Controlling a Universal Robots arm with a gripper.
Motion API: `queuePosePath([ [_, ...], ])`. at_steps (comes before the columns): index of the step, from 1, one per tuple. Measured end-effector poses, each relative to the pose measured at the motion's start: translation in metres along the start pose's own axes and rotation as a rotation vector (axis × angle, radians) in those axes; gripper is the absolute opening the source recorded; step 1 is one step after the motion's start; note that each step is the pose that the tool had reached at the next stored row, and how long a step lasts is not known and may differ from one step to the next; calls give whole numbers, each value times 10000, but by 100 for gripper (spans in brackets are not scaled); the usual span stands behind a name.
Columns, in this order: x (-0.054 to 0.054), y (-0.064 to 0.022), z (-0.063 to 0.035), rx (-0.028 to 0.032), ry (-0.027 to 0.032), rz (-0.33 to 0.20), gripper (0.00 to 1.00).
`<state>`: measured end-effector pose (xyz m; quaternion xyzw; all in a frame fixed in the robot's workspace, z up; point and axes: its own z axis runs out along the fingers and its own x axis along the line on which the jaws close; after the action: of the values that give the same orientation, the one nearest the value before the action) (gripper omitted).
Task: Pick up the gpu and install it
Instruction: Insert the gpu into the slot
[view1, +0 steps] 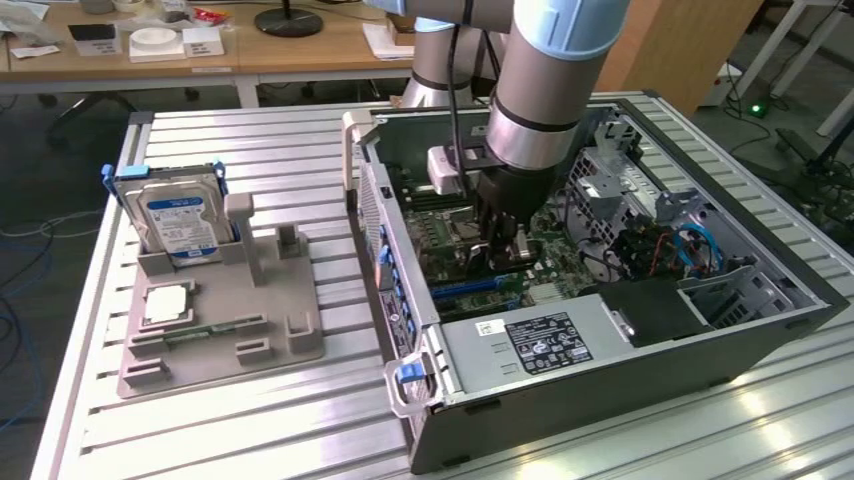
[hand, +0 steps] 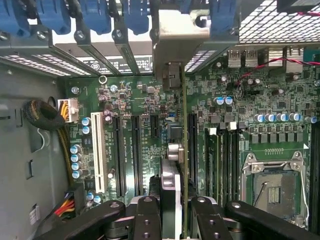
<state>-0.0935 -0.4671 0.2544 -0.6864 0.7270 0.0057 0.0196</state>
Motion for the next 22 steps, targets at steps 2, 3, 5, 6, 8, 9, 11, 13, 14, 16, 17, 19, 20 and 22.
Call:
queuePosePath([
  [2, 0, 8, 4, 0, -1, 3, 28],
  [3, 0, 11, 6, 1, -2, 1, 28],
  [5, 1, 16, 11, 1, -2, 0, 28],
  [6, 1, 17, 14, 2, -4, -1, 28],
  [8, 2, 27, 19, 0, -2, 2, 28],
  [9, 2, 32, 21, 1, -2, 2, 28],
  [11, 3, 38, 24, 0, -1, 0, 28],
  [13, 3, 41, 26, 0, -1, 0, 28],
  [14, 3, 43, 27, 1, -2, 1, 28],
  [16, 3, 46, 28, 1, -2, 1, 28],
  [17, 3, 47, 29, 1, -2, 1, 28],
  [19, 4, 50, 32, 1, -3, 1, 28],
  [20, 3, 54, 33, 1, -3, 3, 28],
  [22, 4, 59, 35, 1, -3, 1, 28],
])
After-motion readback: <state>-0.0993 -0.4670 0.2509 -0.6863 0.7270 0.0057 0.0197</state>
